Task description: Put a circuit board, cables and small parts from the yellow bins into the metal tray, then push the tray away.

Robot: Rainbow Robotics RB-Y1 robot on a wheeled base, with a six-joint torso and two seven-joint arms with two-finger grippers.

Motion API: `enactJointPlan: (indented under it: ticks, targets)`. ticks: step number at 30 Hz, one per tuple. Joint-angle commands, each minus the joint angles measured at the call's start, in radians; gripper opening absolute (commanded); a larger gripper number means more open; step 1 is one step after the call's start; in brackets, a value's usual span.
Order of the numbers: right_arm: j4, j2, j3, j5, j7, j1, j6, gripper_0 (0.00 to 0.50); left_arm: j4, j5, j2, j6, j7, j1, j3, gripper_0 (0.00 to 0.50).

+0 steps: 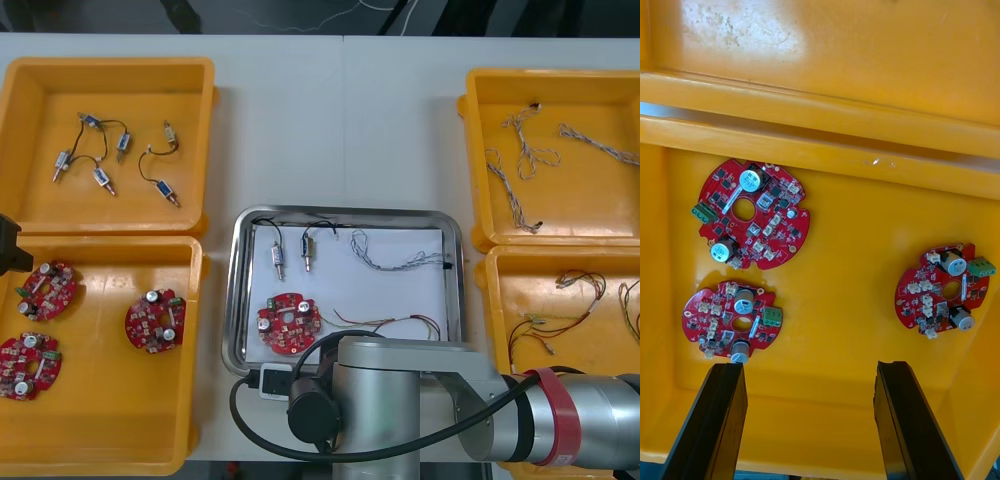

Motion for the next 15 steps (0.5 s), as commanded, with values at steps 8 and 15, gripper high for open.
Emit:
enactJointPlan:
  ticks: [8, 15]
  targets:
    - [-0.014, -0.005, 0.052, 0.013, 0.034, -0.065, -0.006, 0.025, -0.029, -0.009, -0.01, 0.007, -0.079, 0.011, 0.035, 0.5]
    - [-0.014, -0.022, 0.097, 0.035, 0.029, -0.118, -0.008, 0.0, -0.029, -0.009, -0.01, 0.007, -0.079, 0.011, 0.035, 0.5]
